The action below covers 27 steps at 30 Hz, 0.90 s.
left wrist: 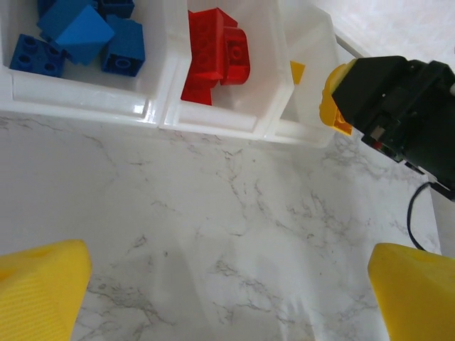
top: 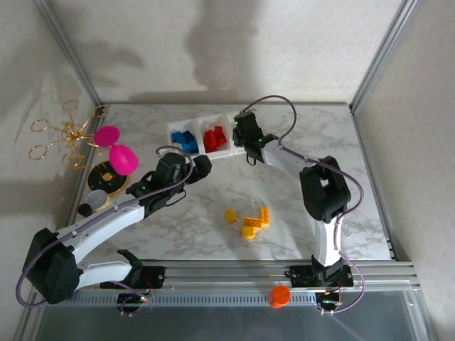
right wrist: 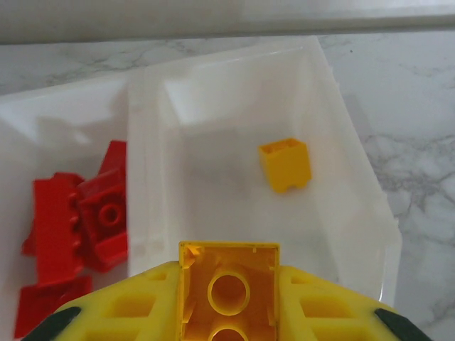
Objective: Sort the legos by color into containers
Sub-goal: Place the lego in the container.
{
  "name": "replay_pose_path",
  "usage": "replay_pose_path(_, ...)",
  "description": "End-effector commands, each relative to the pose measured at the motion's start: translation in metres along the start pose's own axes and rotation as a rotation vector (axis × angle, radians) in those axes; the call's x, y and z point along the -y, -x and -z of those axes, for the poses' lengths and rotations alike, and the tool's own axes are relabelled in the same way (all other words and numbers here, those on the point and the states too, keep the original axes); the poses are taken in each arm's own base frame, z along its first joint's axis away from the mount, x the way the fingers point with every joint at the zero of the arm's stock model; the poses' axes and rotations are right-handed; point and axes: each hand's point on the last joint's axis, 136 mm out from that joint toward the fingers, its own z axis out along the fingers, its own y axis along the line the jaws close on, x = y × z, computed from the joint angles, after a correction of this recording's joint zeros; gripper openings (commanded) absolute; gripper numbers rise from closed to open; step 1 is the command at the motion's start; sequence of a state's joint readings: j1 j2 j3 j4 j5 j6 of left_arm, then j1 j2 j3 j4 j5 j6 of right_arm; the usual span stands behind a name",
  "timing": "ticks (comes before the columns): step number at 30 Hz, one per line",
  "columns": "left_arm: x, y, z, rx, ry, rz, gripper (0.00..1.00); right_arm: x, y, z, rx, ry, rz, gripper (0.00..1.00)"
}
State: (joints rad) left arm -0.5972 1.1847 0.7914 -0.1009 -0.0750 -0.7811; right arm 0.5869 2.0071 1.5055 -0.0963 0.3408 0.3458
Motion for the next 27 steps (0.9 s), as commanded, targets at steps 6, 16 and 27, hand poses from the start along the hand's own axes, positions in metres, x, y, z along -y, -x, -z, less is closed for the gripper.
replay_pose_path(6,0.001,0.016,-0.007,0.022,0.011,-0.01,1.0,0.007,0.022,-0.045,0.035,-0.028,0.054,0.21)
replay_pose_path(16,0.006,0.02,-0.008,0.022,0.002,-0.016,1.0,0.001,0.045,-0.045,0.05,-0.015,0.08,0.47)
replay_pose_path(27,0.008,0.005,0.004,-0.032,-0.039,-0.002,1.0,-0.005,0.034,0.038,0.007,0.095,0.048,0.56)
